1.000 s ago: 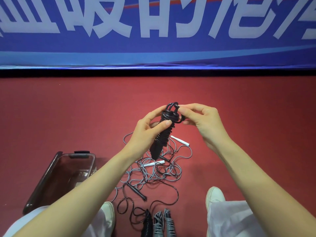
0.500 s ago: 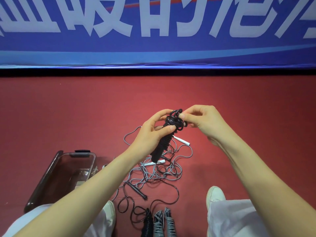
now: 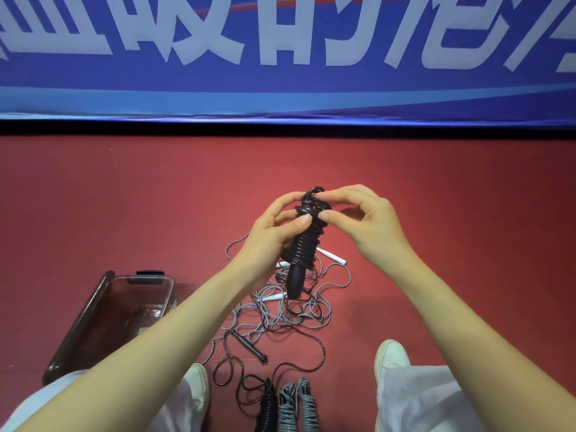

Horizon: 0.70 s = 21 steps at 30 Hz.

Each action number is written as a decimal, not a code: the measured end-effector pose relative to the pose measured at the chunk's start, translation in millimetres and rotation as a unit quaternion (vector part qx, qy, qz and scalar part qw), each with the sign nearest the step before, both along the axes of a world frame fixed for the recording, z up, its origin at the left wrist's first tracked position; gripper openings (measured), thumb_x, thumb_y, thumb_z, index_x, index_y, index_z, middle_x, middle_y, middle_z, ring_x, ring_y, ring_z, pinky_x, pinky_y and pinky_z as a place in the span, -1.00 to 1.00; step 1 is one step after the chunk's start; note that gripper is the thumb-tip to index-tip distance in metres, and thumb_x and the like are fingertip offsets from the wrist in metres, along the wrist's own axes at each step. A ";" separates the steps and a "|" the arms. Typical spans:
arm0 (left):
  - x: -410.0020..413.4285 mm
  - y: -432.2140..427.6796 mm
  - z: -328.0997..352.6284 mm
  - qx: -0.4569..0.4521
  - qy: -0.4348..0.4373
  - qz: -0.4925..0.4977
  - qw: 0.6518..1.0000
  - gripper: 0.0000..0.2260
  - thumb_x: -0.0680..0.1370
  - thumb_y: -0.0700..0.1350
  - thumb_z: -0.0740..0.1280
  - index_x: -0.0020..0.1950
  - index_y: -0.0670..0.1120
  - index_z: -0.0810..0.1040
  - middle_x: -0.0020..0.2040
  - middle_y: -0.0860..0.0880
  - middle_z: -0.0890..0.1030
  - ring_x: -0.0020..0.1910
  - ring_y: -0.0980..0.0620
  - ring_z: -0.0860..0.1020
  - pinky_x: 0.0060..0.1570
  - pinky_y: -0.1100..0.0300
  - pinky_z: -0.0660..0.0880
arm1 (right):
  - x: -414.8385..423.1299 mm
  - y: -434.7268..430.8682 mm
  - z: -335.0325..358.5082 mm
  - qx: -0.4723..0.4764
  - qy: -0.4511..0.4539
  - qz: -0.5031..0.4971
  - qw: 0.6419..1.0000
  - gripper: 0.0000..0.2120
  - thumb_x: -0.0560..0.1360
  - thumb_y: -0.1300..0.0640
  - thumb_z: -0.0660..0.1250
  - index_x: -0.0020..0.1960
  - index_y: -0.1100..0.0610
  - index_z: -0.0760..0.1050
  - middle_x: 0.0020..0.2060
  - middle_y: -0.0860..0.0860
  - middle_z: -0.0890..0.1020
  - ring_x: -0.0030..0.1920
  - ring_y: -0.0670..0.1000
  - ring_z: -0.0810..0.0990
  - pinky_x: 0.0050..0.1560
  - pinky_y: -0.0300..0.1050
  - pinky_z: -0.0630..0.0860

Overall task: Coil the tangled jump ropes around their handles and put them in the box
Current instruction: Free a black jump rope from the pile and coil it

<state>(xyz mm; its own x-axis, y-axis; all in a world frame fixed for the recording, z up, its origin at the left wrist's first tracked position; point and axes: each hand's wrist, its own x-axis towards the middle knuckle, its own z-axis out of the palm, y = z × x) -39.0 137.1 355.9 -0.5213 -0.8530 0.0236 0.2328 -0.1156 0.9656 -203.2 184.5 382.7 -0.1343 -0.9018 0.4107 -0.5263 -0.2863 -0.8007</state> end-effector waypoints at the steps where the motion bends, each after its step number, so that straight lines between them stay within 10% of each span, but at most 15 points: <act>1: 0.6 0.2 0.8 0.000 0.004 -0.005 1.000 -0.66 0.46 -0.15 0.40 0.21 0.08 0.54 0.05 -0.08 0.61 0.02 -0.10 0.63 -0.03 0.11 0.53 | 0.8 0.8 0.4 -0.015 0.004 -0.002 1.000 -0.66 0.42 0.24 0.47 -0.01 -0.19 0.58 -0.06 -0.18 0.61 0.01 -0.16 0.59 0.02 -0.28 0.49; 21: 7.2 -2.6 6.6 -0.156 -0.125 -0.032 0.979 -0.65 0.50 -0.10 0.37 0.21 0.24 0.46 0.17 -0.04 0.51 -0.03 -0.12 0.64 0.04 0.05 0.57 | 3.4 -8.1 -2.6 0.077 -0.174 -0.094 0.977 -0.73 0.38 0.31 0.49 -0.18 0.07 0.43 -0.30 0.02 0.62 -0.27 0.03 0.61 -0.09 -0.12 0.55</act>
<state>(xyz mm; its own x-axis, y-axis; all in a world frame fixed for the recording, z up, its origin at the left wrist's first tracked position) -31.9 134.5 362.5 -0.5962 -0.7900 0.1431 -0.0130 0.1878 0.9821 -199.7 176.4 380.0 -0.4106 -0.8954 0.1723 -0.2458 -0.0732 -0.9665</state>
